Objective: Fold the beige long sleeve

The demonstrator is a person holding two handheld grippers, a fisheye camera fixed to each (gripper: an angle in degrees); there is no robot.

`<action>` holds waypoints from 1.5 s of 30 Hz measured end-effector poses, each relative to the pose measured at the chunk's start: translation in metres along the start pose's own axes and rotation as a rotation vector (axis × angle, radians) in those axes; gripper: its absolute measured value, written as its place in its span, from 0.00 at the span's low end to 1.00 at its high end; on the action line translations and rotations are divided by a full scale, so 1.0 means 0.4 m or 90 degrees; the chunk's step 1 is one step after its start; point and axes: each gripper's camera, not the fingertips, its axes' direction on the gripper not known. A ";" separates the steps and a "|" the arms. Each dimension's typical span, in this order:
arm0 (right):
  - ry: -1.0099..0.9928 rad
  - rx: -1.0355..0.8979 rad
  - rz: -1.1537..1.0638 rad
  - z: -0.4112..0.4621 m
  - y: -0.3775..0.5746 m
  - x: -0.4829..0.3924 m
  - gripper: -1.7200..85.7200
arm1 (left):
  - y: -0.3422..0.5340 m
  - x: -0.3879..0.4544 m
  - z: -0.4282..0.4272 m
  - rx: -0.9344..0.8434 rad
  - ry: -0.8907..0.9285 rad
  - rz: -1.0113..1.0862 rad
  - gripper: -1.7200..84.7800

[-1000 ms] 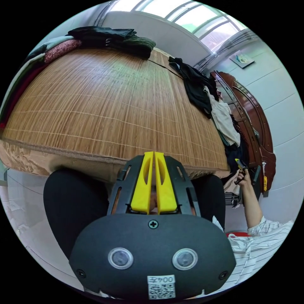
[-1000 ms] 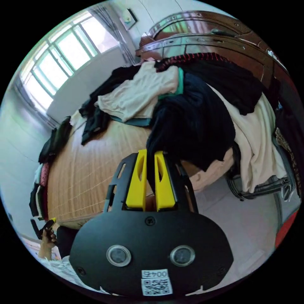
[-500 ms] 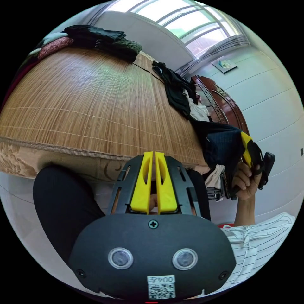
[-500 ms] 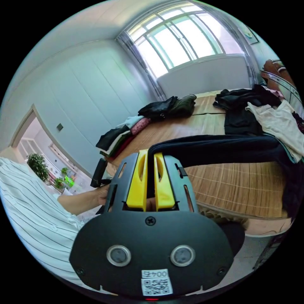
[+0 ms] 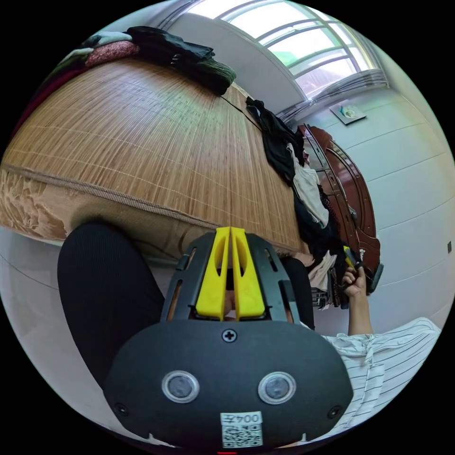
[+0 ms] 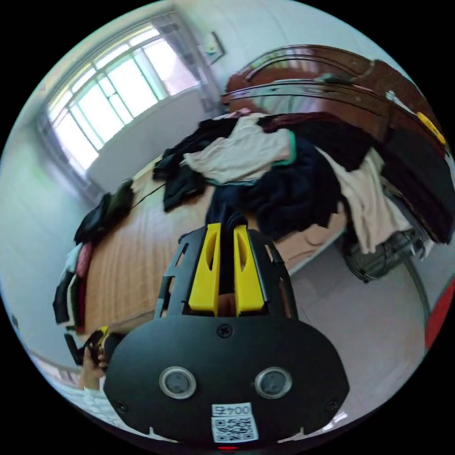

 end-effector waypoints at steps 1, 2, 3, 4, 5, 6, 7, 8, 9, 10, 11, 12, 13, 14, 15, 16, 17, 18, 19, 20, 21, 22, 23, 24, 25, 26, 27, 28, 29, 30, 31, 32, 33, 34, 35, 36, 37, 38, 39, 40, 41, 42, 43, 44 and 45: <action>0.030 0.016 0.063 -0.001 -0.044 0.094 0.09 | -0.009 0.003 0.002 -0.002 0.000 -0.001 0.03; 0.025 0.022 0.083 0.000 -0.064 0.132 0.09 | -0.014 0.007 0.004 -0.004 -0.001 -0.001 0.03; -0.007 0.031 0.109 0.009 -0.107 0.193 0.10 | -0.025 0.017 0.011 -0.008 -0.003 0.003 0.03; -0.073 0.025 0.140 0.032 -0.152 0.243 0.11 | -0.038 0.030 0.019 -0.013 -0.006 0.008 0.02; -0.113 0.019 0.159 0.049 -0.175 0.265 0.12 | -0.044 0.037 0.023 -0.015 -0.008 0.010 0.02; -0.193 0.004 0.196 0.091 -0.223 0.306 0.13 | -0.056 0.052 0.032 -0.019 -0.010 0.013 0.02; -0.254 -0.008 0.225 0.136 -0.271 0.339 0.13 | -0.069 0.067 0.042 -0.024 -0.011 0.014 0.02; -0.264 -0.007 0.240 0.154 -0.295 0.353 0.13 | -0.076 0.074 0.047 -0.027 -0.012 0.015 0.02; -0.249 0.009 0.282 0.175 -0.340 0.380 0.13 | -0.089 0.087 0.055 -0.034 -0.013 0.016 0.02; -0.200 0.039 0.335 0.173 -0.377 0.406 0.12 | -0.102 0.098 0.061 -0.039 -0.019 0.018 0.02; -0.159 0.059 0.361 0.164 -0.391 0.417 0.12 | -0.109 0.103 0.063 -0.041 -0.024 0.018 0.02; -0.050 0.110 0.394 0.136 -0.413 0.430 0.11 | -0.122 0.111 0.065 -0.039 -0.034 0.020 0.02; 0.065 0.129 0.386 0.119 -0.438 0.436 0.10 | -0.134 0.116 0.067 -0.036 -0.045 0.021 0.02; 0.116 0.117 0.365 0.121 -0.454 0.439 0.10 | -0.141 0.118 0.070 -0.037 -0.049 0.021 0.02; 0.177 0.048 0.311 0.145 -0.486 0.452 0.10 | -0.155 0.118 0.078 -0.041 -0.053 0.020 0.02; 0.145 -0.003 0.302 0.166 -0.497 0.481 0.10 | -0.169 0.119 0.090 -0.045 -0.052 0.020 0.02; 0.096 0.001 0.298 0.168 -0.496 0.494 0.09 | -0.176 0.120 0.097 -0.047 -0.050 0.022 0.02; -0.034 0.033 0.276 0.162 -0.497 0.510 0.09 | -0.190 0.124 0.115 -0.054 -0.050 0.026 0.02; -0.164 0.078 0.239 0.154 -0.501 0.514 0.09 | -0.204 0.131 0.135 -0.063 -0.052 0.031 0.02; -0.219 0.096 0.225 0.155 -0.506 0.513 0.09 | -0.211 0.135 0.145 -0.066 -0.053 0.034 0.02; -0.297 0.099 0.223 0.173 -0.524 0.509 0.10 | -0.223 0.146 0.166 -0.073 -0.050 0.039 0.02; -0.341 0.073 0.234 0.208 -0.550 0.503 0.13 | -0.234 0.158 0.185 -0.080 -0.043 0.043 0.02; -0.357 0.057 0.242 0.229 -0.564 0.500 0.14 | -0.239 0.164 0.193 -0.083 -0.038 0.044 0.02; -0.389 0.025 0.258 0.276 -0.591 0.493 0.16 | -0.248 0.176 0.206 -0.086 -0.027 0.047 0.02; -0.408 -0.006 0.269 0.322 -0.617 0.482 0.18 | -0.254 0.187 0.213 -0.085 -0.020 0.050 0.02; -0.408 -0.020 0.277 0.343 -0.630 0.478 0.18 | -0.256 0.192 0.216 -0.085 -0.018 0.053 0.02; -0.392 -0.043 0.300 0.379 -0.651 0.473 0.19 | -0.260 0.198 0.218 -0.086 -0.020 0.059 0.02; -0.376 -0.054 0.332 0.408 -0.669 0.475 0.19 | -0.262 0.199 0.218 -0.085 -0.024 0.063 0.02; -0.368 -0.058 0.345 0.420 -0.676 0.477 0.20 | -0.263 0.197 0.218 -0.085 -0.026 0.063 0.02; -0.348 -0.072 0.364 0.442 -0.692 0.479 0.20 | -0.265 0.189 0.217 -0.084 -0.029 0.060 0.02; -0.324 -0.086 0.381 0.459 -0.705 0.480 0.20 | -0.267 0.177 0.216 -0.083 -0.031 0.054 0.02; -0.310 -0.090 0.384 0.465 -0.711 0.479 0.20 | -0.267 0.169 0.217 -0.083 -0.032 0.051 0.02; -0.280 -0.103 0.384 0.475 -0.722 0.475 0.19 | -0.268 0.155 0.219 -0.083 -0.034 0.044 0.02; -0.260 -0.102 0.392 0.480 -0.728 0.473 0.18 | -0.269 0.142 0.223 -0.084 -0.036 0.037 0.02; -0.258 -0.091 0.397 0.479 -0.730 0.472 0.18 | -0.268 0.135 0.225 -0.085 -0.037 0.035 0.02; -0.268 -0.075 0.401 0.478 -0.736 0.469 0.16 | -0.267 0.125 0.231 -0.086 -0.037 0.031 0.02; -0.267 -0.060 0.395 0.469 -0.743 0.461 0.14 | -0.265 0.117 0.238 -0.089 -0.038 0.029 0.02; -0.261 -0.053 0.390 0.463 -0.747 0.456 0.13 | -0.265 0.114 0.242 -0.091 -0.038 0.029 0.02; -0.246 -0.036 0.383 0.450 -0.752 0.447 0.10 | -0.262 0.107 0.250 -0.093 -0.040 0.029 0.02; -0.226 -0.021 0.385 0.440 -0.752 0.440 0.09 | -0.260 0.099 0.259 -0.094 -0.039 0.026 0.02; -0.221 -0.017 0.385 0.439 -0.752 0.438 0.09 | -0.258 0.094 0.264 -0.095 -0.038 0.025 0.02; -0.218 -0.022 0.388 0.447 -0.751 0.438 0.10 | -0.255 0.085 0.274 -0.099 -0.036 0.023 0.02; -0.231 -0.031 0.388 0.462 -0.749 0.440 0.11 | -0.252 0.078 0.285 -0.102 -0.036 0.022 0.02; -0.237 -0.042 0.387 0.472 -0.749 0.441 0.12 | -0.250 0.074 0.290 -0.103 -0.036 0.023 0.02; -0.243 -0.067 0.382 0.491 -0.747 0.441 0.13 | -0.246 0.067 0.300 -0.106 -0.035 0.024 0.02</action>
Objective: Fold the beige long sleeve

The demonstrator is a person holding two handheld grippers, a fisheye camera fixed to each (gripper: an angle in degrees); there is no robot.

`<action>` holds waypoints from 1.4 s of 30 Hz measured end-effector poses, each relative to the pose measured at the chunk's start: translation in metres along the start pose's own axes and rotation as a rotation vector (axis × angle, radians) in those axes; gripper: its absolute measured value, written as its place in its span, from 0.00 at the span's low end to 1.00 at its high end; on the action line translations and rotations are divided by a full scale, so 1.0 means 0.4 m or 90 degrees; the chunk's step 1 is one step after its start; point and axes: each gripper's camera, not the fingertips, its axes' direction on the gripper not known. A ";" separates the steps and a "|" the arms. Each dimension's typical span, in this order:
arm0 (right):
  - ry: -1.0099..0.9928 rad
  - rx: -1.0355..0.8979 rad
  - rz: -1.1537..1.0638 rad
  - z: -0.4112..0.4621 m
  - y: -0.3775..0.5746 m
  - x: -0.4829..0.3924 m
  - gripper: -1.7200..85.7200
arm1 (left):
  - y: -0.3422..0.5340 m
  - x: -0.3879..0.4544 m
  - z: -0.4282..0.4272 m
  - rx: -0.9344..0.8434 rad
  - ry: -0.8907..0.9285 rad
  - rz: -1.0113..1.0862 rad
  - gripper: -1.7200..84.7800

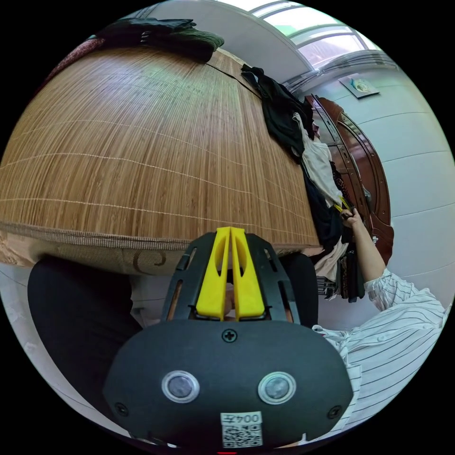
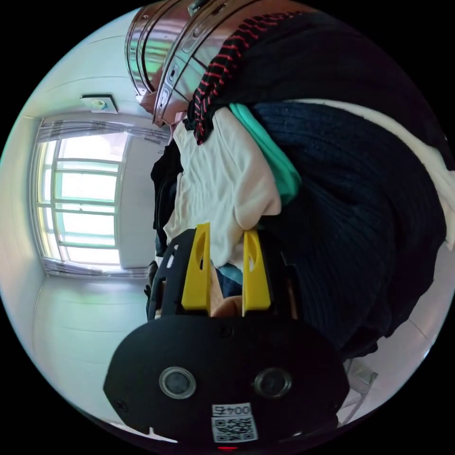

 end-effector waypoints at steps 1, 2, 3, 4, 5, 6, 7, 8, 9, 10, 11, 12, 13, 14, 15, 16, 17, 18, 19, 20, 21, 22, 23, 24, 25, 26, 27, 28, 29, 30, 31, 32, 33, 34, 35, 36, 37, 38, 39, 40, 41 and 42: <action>0.016 0.000 0.007 0.005 0.004 0.006 0.13 | 0.004 -0.007 0.010 -0.002 0.001 0.001 0.02; 0.022 0.005 0.010 0.004 0.009 0.008 0.13 | 0.007 -0.012 0.015 -0.003 0.001 0.000 0.02; 0.025 0.012 0.014 0.005 0.018 0.011 0.12 | 0.014 -0.021 0.023 -0.002 0.002 -0.001 0.02; 0.018 0.016 0.017 0.007 0.025 0.014 0.08 | 0.022 -0.033 0.033 -0.003 0.002 -0.003 0.02; 0.009 0.019 0.022 0.007 0.029 0.017 0.06 | 0.026 -0.039 0.039 -0.005 0.001 -0.004 0.02; -0.045 0.019 0.020 0.004 0.037 0.023 0.05 | 0.036 -0.051 0.050 -0.009 0.001 -0.006 0.02; -0.124 0.033 -0.005 -0.013 0.050 0.014 0.04 | 0.046 -0.062 0.059 -0.009 0.002 -0.005 0.03; -0.151 0.042 -0.030 -0.025 0.060 -0.003 0.03 | 0.052 -0.068 0.063 -0.008 0.002 -0.004 0.03; -0.168 0.054 -0.113 -0.052 0.085 -0.063 0.03 | 0.064 -0.076 0.069 -0.005 0.004 0.000 0.03; -0.159 0.064 -0.205 -0.082 0.121 -0.142 0.02 | 0.078 -0.082 0.077 -0.002 0.006 0.008 0.03; -0.160 0.064 -0.250 -0.097 0.141 -0.183 0.02 | 0.085 -0.085 0.082 -0.001 0.007 0.014 0.04; -0.188 0.054 -0.332 -0.130 0.185 -0.265 0.02 | 0.100 -0.089 0.090 0.002 0.011 0.026 0.04; -0.235 0.050 -0.402 -0.168 0.232 -0.341 0.02 | 0.118 -0.092 0.098 0.007 0.015 0.039 0.05; -0.265 0.044 -0.433 -0.189 0.257 -0.379 0.01 | 0.127 -0.093 0.101 0.010 0.018 0.045 0.05; -0.325 0.037 -0.488 -0.236 0.312 -0.456 0.01 | 0.148 -0.096 0.107 0.016 0.026 0.059 0.06; -0.391 0.026 -0.539 -0.289 0.370 -0.532 0.01 | 0.172 -0.099 0.110 0.026 0.032 0.072 0.07; -0.424 0.019 -0.564 -0.316 0.400 -0.569 0.01 | 0.185 -0.100 0.111 0.033 0.033 0.081 0.08; -0.475 0.014 -0.614 -0.374 0.468 -0.644 0.01 | 0.212 -0.100 0.109 0.050 0.033 0.103 0.10; -0.519 0.013 -0.653 -0.436 0.535 -0.712 0.01 | 0.239 -0.101 0.106 0.068 0.028 0.126 0.12; -0.538 0.010 -0.667 -0.465 0.567 -0.744 0.01 | 0.254 -0.101 0.104 0.078 0.021 0.138 0.13; -0.570 0.004 -0.686 -0.520 0.630 -0.800 0.01 | 0.283 -0.100 0.100 0.099 0.006 0.164 0.15; -0.595 -0.003 -0.697 -0.568 0.693 -0.847 0.01 | 0.313 -0.095 0.095 0.117 -0.011 0.198 0.17; -0.605 -0.004 -0.700 -0.590 0.725 -0.867 0.01 | 0.328 -0.093 0.093 0.127 -0.020 0.215 0.19; -0.616 -0.003 -0.700 -0.629 0.789 -0.899 0.01 | 0.359 -0.088 0.089 0.148 -0.038 0.244 0.20; -0.614 -0.008 -0.703 -0.657 0.853 -0.924 0.01 | 0.389 -0.085 0.086 0.166 -0.048 0.267 0.22; -0.609 -0.013 -0.709 -0.667 0.886 -0.933 0.02 | 0.404 -0.086 0.085 0.173 -0.050 0.276 0.22; -0.591 -0.018 -0.718 -0.678 0.952 -0.940 0.02 | 0.434 -0.090 0.079 0.197 -0.049 0.284 0.23; -0.572 -0.034 -0.716 -0.675 1.016 -0.935 0.02 | 0.463 -0.099 0.074 0.220 -0.045 0.288 0.24; -0.565 -0.047 -0.715 -0.668 1.045 -0.930 0.02 | 0.478 -0.104 0.071 0.231 -0.047 0.289 0.24; -0.551 -0.076 -0.708 -0.645 1.101 -0.911 0.02 | 0.507 -0.117 0.068 0.250 -0.060 0.289 0.25; -0.544 -0.115 -0.686 -0.612 1.151 -0.882 0.02 | 0.537 -0.131 0.067 0.266 -0.084 0.294 0.25; -0.545 -0.132 -0.677 -0.595 1.173 -0.864 0.02 | 0.552 -0.138 0.068 0.273 -0.098 0.298 0.25; -0.550 -0.161 -0.664 -0.563 1.217 -0.824 0.02 | 0.579 -0.155 0.073 0.283 -0.129 0.302 0.25; -0.564 -0.189 -0.638 -0.533 1.254 -0.777 0.02 | 0.605 -0.177 0.084 0.289 -0.162 0.300 0.25; -0.575 -0.202 -0.622 -0.519 1.271 -0.753 0.02 | 0.617 -0.189 0.092 0.289 -0.178 0.298 0.24; -0.593 -0.221 -0.588 -0.498 1.302 -0.703 0.02 | 0.640 -0.216 0.114 0.282 -0.208 0.295 0.24; -0.599 -0.230 -0.560 -0.485 1.330 -0.657 0.02 | 0.663 -0.244 0.141 0.267 -0.225 0.294 0.23; -0.600 -0.233 -0.550 -0.480 1.343 -0.636 0.02 | 0.674 -0.257 0.155 0.259 -0.228 0.296 0.23; -0.601 -0.239 -0.531 -0.474 1.365 -0.601 0.02 | 0.698 -0.283 0.186 0.241 -0.239 0.297 0.23; -0.600 -0.252 -0.520 -0.472 1.380 -0.579 0.02 | 0.721 -0.304 0.219 0.223 -0.242 0.301 0.23; -0.597 -0.258 -0.520 -0.474 1.387 -0.573 0.02 | 0.732 -0.314 0.235 0.215 -0.242 0.301 0.23; -0.588 -0.258 -0.530 -0.486 1.400 -0.567 0.02 | 0.753 -0.325 0.265 0.202 -0.246 0.309 0.23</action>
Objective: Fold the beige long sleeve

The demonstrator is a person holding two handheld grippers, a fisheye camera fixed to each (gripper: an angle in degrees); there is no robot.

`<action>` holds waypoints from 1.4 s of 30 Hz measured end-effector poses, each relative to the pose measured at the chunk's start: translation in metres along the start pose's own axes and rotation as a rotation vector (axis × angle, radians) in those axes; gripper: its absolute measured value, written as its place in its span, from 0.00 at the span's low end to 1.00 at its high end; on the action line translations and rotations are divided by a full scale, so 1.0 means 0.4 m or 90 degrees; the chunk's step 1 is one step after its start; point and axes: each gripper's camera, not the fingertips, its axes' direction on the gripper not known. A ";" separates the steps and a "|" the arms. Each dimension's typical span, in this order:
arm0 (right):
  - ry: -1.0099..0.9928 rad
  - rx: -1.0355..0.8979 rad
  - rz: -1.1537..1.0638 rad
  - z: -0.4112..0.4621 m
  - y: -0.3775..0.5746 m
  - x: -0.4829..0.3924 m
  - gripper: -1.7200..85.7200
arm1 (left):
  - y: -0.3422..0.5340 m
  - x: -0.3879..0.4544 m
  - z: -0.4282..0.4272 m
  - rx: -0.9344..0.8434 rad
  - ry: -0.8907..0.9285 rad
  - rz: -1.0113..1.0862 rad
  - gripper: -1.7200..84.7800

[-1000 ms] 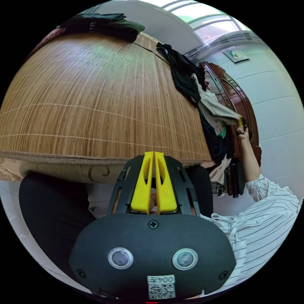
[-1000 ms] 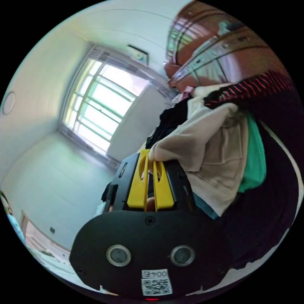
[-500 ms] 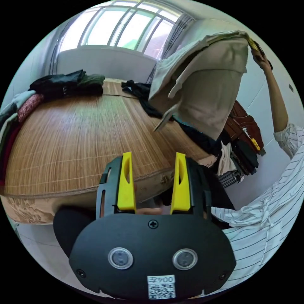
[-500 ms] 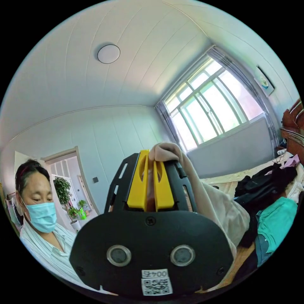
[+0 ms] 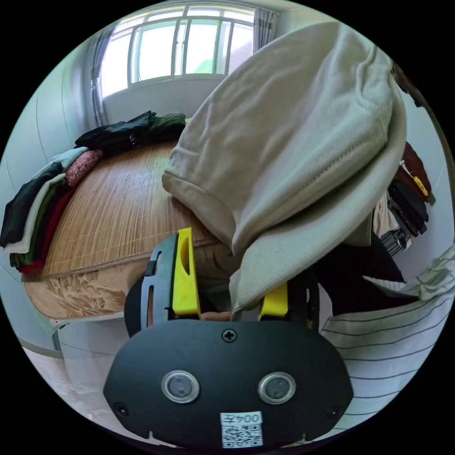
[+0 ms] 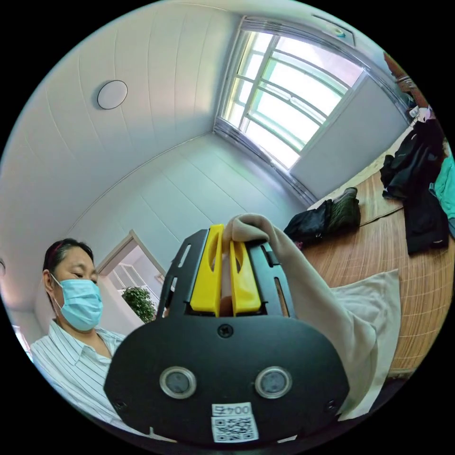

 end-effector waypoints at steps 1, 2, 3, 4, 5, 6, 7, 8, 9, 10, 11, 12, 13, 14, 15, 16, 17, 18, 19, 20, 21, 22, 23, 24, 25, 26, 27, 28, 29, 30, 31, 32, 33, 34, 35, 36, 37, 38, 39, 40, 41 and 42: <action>0.015 -0.003 -0.012 -0.004 0.007 -0.023 0.02 | 0.015 0.017 0.012 -0.002 -0.002 0.014 0.23; 0.022 -0.002 -0.021 -0.006 0.009 -0.038 0.02 | 0.020 0.025 0.016 0.001 -0.003 0.018 0.23; 0.037 0.002 -0.043 -0.011 0.012 -0.071 0.02 | 0.025 0.039 0.021 0.011 0.004 0.021 0.23; 0.048 0.009 -0.069 -0.016 0.013 -0.107 0.02 | 0.030 0.050 0.028 0.020 0.019 0.018 0.23; 0.051 0.013 -0.082 -0.018 0.012 -0.126 0.02 | 0.032 0.055 0.031 0.023 0.028 0.016 0.23; 0.054 0.020 -0.107 -0.022 0.008 -0.164 0.02 | 0.039 0.067 0.037 0.030 0.044 0.014 0.23; 0.054 0.024 -0.131 -0.024 0.003 -0.201 0.02 | 0.048 0.081 0.040 0.043 0.056 0.018 0.23; 0.054 0.028 -0.144 -0.025 -0.001 -0.221 0.02 | 0.053 0.089 0.044 0.040 0.052 0.023 0.22; 0.056 0.038 -0.168 -0.028 -0.009 -0.257 0.03 | 0.066 0.103 0.057 0.030 0.035 0.039 0.22; 0.060 0.045 -0.193 -0.030 -0.019 -0.290 0.03 | 0.085 0.107 0.072 0.023 0.025 0.046 0.22; 0.061 0.049 -0.202 -0.031 -0.024 -0.305 0.03 | 0.095 0.105 0.080 0.016 0.021 0.042 0.22; 0.062 0.055 -0.214 -0.031 -0.033 -0.331 0.03 | 0.113 0.099 0.095 0.001 0.013 0.025 0.22; 0.062 0.063 -0.219 -0.028 -0.039 -0.354 0.03 | 0.127 0.099 0.102 0.000 0.019 0.010 0.22; 0.063 0.067 -0.222 -0.026 -0.041 -0.365 0.03 | 0.131 0.104 0.103 0.004 0.021 0.006 0.22; 0.068 0.076 -0.228 -0.020 -0.040 -0.387 0.03 | 0.132 0.130 0.103 0.015 0.020 0.017 0.23; 0.075 0.085 -0.232 -0.010 -0.037 -0.408 0.03 | 0.128 0.173 0.101 0.030 0.025 0.040 0.26; 0.080 0.088 -0.235 -0.004 -0.034 -0.418 0.03 | 0.123 0.200 0.101 0.037 0.028 0.055 0.27; 0.090 0.096 -0.240 0.009 -0.026 -0.438 0.03 | 0.112 0.262 0.103 0.044 0.031 0.088 0.29; 0.101 0.106 -0.245 0.023 -0.014 -0.458 0.03 | 0.101 0.333 0.104 0.051 0.027 0.127 0.30; 0.106 0.110 -0.247 0.029 -0.008 -0.467 0.03 | 0.095 0.365 0.103 0.058 0.019 0.143 0.31; 0.110 0.120 -0.247 0.041 0.007 -0.482 0.03 | 0.077 0.426 0.100 0.074 -0.007 0.156 0.31; 0.112 0.129 -0.243 0.050 0.022 -0.493 0.03 | 0.046 0.472 0.095 0.090 -0.042 0.140 0.31; 0.113 0.133 -0.240 0.053 0.029 -0.498 0.03 | 0.025 0.489 0.092 0.093 -0.063 0.122 0.31; 0.114 0.139 -0.233 0.058 0.042 -0.507 0.03 | -0.021 0.518 0.083 0.095 -0.111 0.083 0.30; 0.117 0.141 -0.227 0.059 0.052 -0.515 0.03 | -0.065 0.540 0.067 0.091 -0.151 0.063 0.26; 0.119 0.142 -0.226 0.057 0.056 -0.520 0.03 | -0.085 0.547 0.058 0.089 -0.161 0.059 0.23; 0.130 0.147 -0.228 0.046 0.062 -0.532 0.03 | -0.116 0.539 0.034 0.086 -0.169 0.039 0.14; 0.149 0.157 -0.232 0.028 0.065 -0.547 0.03 | -0.135 0.502 -0.004 0.095 -0.169 0.005 0.04; 0.161 0.163 -0.236 0.016 0.066 -0.557 0.03 | -0.139 0.475 -0.030 0.106 -0.154 -0.010 0.04; 0.193 0.181 -0.254 -0.012 0.069 -0.578 0.03 | -0.137 0.401 -0.091 0.135 -0.093 -0.039 0.03; 0.231 0.203 -0.280 -0.042 0.072 -0.601 0.03 | -0.133 0.302 -0.158 0.158 0.014 -0.069 0.02; 0.249 0.214 -0.292 -0.058 0.074 -0.611 0.03 | -0.131 0.242 -0.195 0.168 0.081 -0.088 0.02; 0.280 0.234 -0.313 -0.091 0.079 -0.627 0.02 | -0.121 0.110 -0.275 0.205 0.213 -0.156 0.02; 0.302 0.241 -0.333 -0.119 0.083 -0.639 0.02 | -0.096 -0.017 -0.368 0.271 0.313 -0.243 0.02; 0.308 0.239 -0.340 -0.132 0.085 -0.642 0.02 | -0.083 -0.069 -0.419 0.309 0.341 -0.280 0.02; 0.314 0.236 -0.348 -0.155 0.093 -0.647 0.02 | -0.065 -0.154 -0.536 0.385 0.378 -0.318 0.02; 0.319 0.226 -0.350 -0.173 0.103 -0.650 0.02 | -0.063 -0.209 -0.660 0.440 0.385 -0.313 0.02; 0.321 0.221 -0.353 -0.179 0.109 -0.651 0.02 | -0.064 -0.226 -0.721 0.463 0.381 -0.303 0.02; 0.327 0.213 -0.361 -0.190 0.124 -0.655 0.02 | -0.073 -0.248 -0.832 0.491 0.376 -0.271 0.02; 0.332 0.217 -0.364 -0.204 0.140 -0.658 0.02 | -0.085 -0.259 -0.927 0.503 0.382 -0.231 0.02; 0.330 0.220 -0.364 -0.211 0.148 -0.659 0.02 | -0.089 -0.260 -0.973 0.509 0.381 -0.210 0.02; 0.315 0.224 -0.367 -0.227 0.163 -0.660 0.02 | -0.090 -0.252 -1.063 0.522 0.363 -0.166 0.02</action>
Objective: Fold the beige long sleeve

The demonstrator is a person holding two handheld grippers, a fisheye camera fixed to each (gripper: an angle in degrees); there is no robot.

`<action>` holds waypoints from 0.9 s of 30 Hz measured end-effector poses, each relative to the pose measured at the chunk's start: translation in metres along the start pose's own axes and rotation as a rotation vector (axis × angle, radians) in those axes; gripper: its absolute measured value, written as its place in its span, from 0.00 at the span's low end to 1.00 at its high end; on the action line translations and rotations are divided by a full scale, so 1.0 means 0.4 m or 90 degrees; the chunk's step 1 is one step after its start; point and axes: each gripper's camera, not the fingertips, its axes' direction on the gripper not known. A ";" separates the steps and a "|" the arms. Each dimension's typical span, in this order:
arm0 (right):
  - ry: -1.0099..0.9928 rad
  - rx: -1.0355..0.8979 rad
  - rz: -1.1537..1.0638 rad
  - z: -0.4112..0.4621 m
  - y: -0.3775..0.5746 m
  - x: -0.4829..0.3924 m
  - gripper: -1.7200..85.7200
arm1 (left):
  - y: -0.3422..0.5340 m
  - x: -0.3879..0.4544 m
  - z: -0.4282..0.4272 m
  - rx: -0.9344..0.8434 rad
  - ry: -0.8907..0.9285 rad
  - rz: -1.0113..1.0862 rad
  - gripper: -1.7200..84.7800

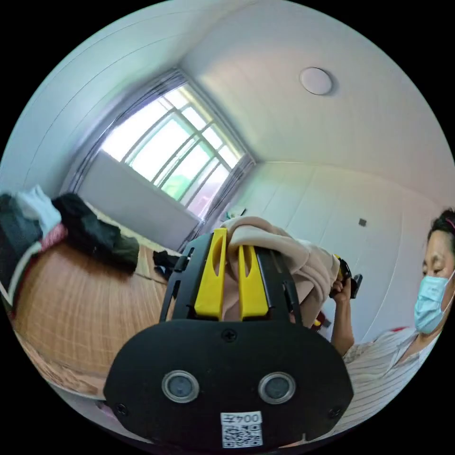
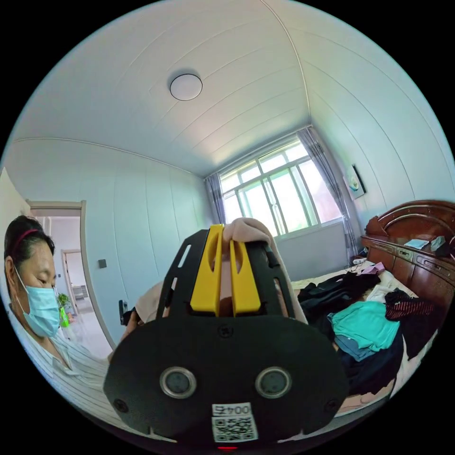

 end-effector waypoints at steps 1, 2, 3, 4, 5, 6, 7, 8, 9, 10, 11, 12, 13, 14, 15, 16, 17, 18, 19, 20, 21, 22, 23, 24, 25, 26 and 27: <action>-0.022 0.002 0.007 -0.018 0.008 0.004 0.02 | -0.039 0.062 -0.044 0.000 -0.010 0.052 0.02; -0.034 0.002 0.011 -0.026 0.013 0.006 0.02 | -0.054 0.091 -0.067 0.002 -0.018 0.074 0.02; -0.065 0.004 0.022 -0.038 0.024 0.013 0.02 | -0.077 0.147 -0.109 0.004 -0.037 0.116 0.02; -0.098 0.002 0.039 -0.043 0.036 0.023 0.02 | -0.091 0.195 -0.149 0.010 -0.054 0.150 0.02; -0.114 -0.001 0.048 -0.042 0.043 0.028 0.02 | -0.094 0.216 -0.169 0.013 -0.061 0.163 0.02; -0.140 -0.009 0.072 -0.035 0.057 0.040 0.02 | -0.096 0.250 -0.205 0.019 -0.070 0.179 0.02; -0.162 -0.020 0.095 -0.023 0.072 0.052 0.02 | -0.095 0.273 -0.236 0.022 -0.077 0.186 0.02; -0.172 -0.026 0.104 -0.014 0.080 0.058 0.02 | -0.092 0.283 -0.251 0.025 -0.081 0.187 0.02; -0.185 -0.037 0.115 0.007 0.095 0.067 0.03 | -0.087 0.298 -0.274 0.031 -0.093 0.189 0.02; -0.193 -0.046 0.120 0.034 0.110 0.075 0.03 | -0.085 0.306 -0.286 0.031 -0.108 0.189 0.02; -0.193 -0.051 0.122 0.051 0.117 0.080 0.03 | -0.086 0.306 -0.287 0.030 -0.117 0.190 0.02; -0.188 -0.060 0.128 0.092 0.132 0.093 0.03 | -0.094 0.297 -0.276 0.023 -0.134 0.187 0.02; -0.174 -0.072 0.135 0.143 0.146 0.110 0.03 | -0.108 0.271 -0.244 0.006 -0.149 0.180 0.02; -0.165 -0.080 0.138 0.173 0.153 0.121 0.03 | -0.117 0.251 -0.222 -0.005 -0.153 0.172 0.02; -0.148 -0.097 0.141 0.239 0.169 0.148 0.03 | -0.138 0.201 -0.168 -0.026 -0.160 0.149 0.02; -0.125 -0.110 0.144 0.315 0.188 0.181 0.04 | -0.159 0.139 -0.103 -0.044 -0.167 0.125 0.02; -0.110 -0.117 0.144 0.356 0.199 0.200 0.04 | -0.170 0.104 -0.066 -0.053 -0.172 0.113 0.02; -0.079 -0.130 0.148 0.447 0.224 0.243 0.04 | -0.194 0.029 0.014 -0.070 -0.182 0.085 0.03; -0.053 -0.153 0.147 0.553 0.252 0.293 0.05 | -0.220 -0.060 0.111 -0.096 -0.193 0.053 0.04; -0.042 -0.171 0.148 0.611 0.268 0.323 0.05 | -0.233 -0.108 0.166 -0.112 -0.201 0.039 0.04; -0.019 -0.215 0.165 0.735 0.308 0.394 0.07 | -0.255 -0.212 0.282 -0.151 -0.221 0.013 0.06; -0.002 -0.275 0.221 0.864 0.364 0.483 0.09 | -0.269 -0.328 0.399 -0.202 -0.248 -0.022 0.09; 0.001 -0.310 0.261 0.924 0.396 0.530 0.10 | -0.270 -0.392 0.458 -0.235 -0.267 -0.042 0.11; -0.008 -0.382 0.344 1.026 0.472 0.621 0.13 | -0.255 -0.530 0.558 -0.302 -0.304 -0.114 0.14; -0.015 -0.416 0.444 1.089 0.557 0.698 0.14 | -0.213 -0.665 0.623 -0.348 -0.294 -0.204 0.15; -0.015 -0.415 0.484 1.105 0.597 0.727 0.14 | -0.184 -0.724 0.641 -0.359 -0.277 -0.252 0.15; -0.018 -0.390 0.535 1.116 0.668 0.761 0.14 | -0.121 -0.813 0.651 -0.353 -0.245 -0.334 0.15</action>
